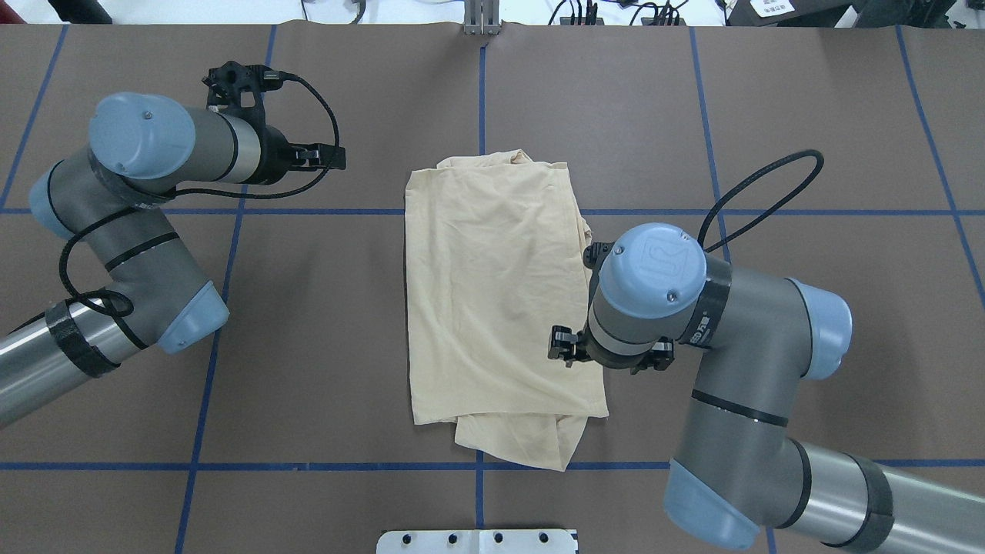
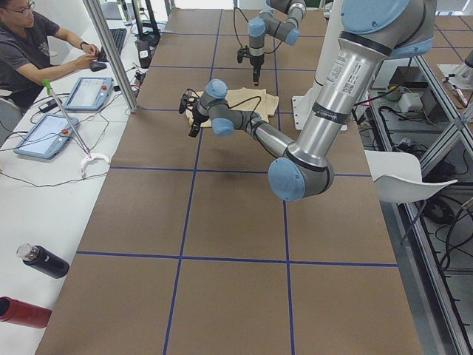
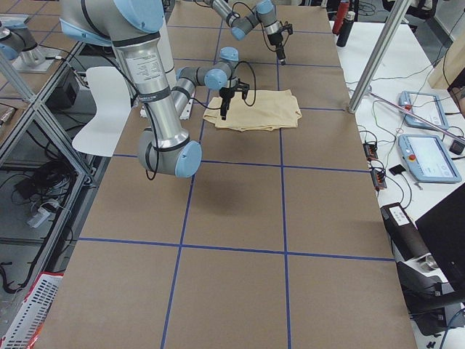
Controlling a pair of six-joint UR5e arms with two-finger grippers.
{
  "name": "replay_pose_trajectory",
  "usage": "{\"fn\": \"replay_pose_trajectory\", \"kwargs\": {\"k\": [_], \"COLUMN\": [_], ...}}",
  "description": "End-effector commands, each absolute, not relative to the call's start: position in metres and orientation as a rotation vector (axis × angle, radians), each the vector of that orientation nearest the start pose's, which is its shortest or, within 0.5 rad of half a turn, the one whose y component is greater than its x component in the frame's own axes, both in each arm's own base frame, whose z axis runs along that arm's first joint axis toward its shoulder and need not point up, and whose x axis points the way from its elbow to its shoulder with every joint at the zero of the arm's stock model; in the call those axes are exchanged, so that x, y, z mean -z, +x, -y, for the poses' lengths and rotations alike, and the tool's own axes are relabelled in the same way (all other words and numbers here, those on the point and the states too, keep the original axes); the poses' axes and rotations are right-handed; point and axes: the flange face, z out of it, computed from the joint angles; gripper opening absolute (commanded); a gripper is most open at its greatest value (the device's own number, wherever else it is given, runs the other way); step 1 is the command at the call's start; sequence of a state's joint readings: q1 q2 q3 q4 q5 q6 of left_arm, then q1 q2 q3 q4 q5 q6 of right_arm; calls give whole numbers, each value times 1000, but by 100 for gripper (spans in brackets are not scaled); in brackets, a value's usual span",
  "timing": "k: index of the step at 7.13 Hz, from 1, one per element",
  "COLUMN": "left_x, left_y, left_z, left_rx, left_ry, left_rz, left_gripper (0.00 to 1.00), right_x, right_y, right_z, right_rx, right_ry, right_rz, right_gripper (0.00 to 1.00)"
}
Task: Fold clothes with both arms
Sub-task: 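Raise the right gripper and move it to the shirt's middle edge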
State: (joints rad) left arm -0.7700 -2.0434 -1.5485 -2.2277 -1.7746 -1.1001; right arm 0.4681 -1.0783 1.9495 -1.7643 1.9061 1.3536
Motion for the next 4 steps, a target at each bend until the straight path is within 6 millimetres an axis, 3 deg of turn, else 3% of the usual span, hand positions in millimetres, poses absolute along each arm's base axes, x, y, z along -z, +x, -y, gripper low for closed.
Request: {"fn": "replay_pose_trajectory", "kwargs": {"k": [1, 4], "left_x": [-322, -319], "left_y": [410, 411], "left_z": [552, 547], "left_rx": [144, 120], "left_ry": [479, 432], "left_rz": [-1013, -1048], "left_gripper": [100, 100], "right_x": [-212, -209], "right_y": [-443, -451], "right_z": [405, 428], "right_rx": [-173, -149], "right_ry": [16, 113], "right_rz": [826, 979], "right_gripper": [100, 100]}}
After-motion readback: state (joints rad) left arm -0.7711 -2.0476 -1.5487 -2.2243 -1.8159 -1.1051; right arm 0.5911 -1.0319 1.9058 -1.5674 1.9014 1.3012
